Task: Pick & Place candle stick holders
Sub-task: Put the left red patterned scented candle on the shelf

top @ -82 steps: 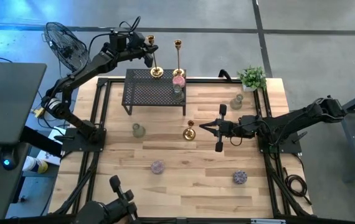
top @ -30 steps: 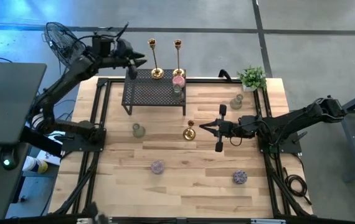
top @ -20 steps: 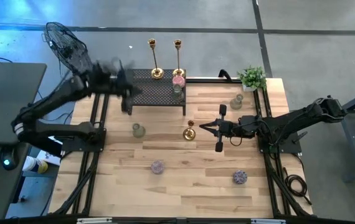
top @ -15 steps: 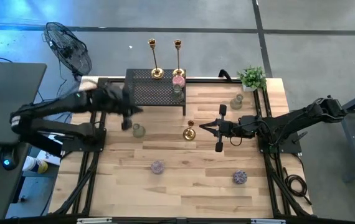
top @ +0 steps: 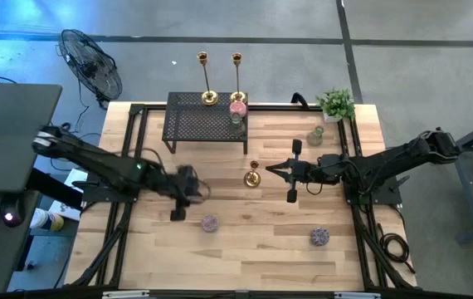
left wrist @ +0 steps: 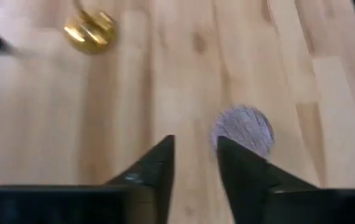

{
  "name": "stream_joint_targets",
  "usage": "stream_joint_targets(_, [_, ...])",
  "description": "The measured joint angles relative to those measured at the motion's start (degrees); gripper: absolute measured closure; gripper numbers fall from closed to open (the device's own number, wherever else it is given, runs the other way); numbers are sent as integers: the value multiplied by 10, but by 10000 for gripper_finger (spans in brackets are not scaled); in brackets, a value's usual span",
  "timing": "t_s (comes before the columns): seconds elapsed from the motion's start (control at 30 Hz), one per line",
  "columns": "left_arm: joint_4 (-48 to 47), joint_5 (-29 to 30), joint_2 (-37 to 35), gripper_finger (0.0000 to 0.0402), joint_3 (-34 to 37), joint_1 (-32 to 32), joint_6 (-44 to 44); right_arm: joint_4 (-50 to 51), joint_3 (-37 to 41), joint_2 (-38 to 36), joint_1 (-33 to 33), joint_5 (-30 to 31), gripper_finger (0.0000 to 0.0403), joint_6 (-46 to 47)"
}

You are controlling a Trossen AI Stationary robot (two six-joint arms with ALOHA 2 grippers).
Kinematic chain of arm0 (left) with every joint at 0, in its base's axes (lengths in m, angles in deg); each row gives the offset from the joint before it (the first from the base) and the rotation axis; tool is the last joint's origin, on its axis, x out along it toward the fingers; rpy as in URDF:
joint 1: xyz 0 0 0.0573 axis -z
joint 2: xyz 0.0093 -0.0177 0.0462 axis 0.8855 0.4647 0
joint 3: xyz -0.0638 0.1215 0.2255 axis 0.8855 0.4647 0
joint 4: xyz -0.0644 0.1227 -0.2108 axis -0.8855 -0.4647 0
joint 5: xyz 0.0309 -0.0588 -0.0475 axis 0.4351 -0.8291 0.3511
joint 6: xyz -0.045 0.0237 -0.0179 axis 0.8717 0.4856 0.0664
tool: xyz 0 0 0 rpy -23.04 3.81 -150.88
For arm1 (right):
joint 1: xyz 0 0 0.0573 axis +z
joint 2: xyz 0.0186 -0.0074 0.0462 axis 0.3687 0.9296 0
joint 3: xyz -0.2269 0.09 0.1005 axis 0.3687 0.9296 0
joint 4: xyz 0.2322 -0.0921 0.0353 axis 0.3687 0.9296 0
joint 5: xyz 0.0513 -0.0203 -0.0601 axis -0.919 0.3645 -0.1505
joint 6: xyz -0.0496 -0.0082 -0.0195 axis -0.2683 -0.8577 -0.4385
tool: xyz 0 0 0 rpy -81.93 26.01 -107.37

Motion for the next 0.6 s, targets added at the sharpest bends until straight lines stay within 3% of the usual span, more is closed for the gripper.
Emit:
stream_joint_targets(0.17, [24,-12,84,172,-19,45,56,2,0,0,0,0,401,1])
stream_joint_targets(0.33, [27,-7,142,82,-46,79,47,4,0,7,0,-5,401,16])
stream_joint_targets(0.47, [31,18,171,39,-58,95,49,0,0,20,0,0,402,17])
stream_joint_targets(0.6, [45,29,190,21,-59,98,83,-19,0,31,0,-6,401,31])
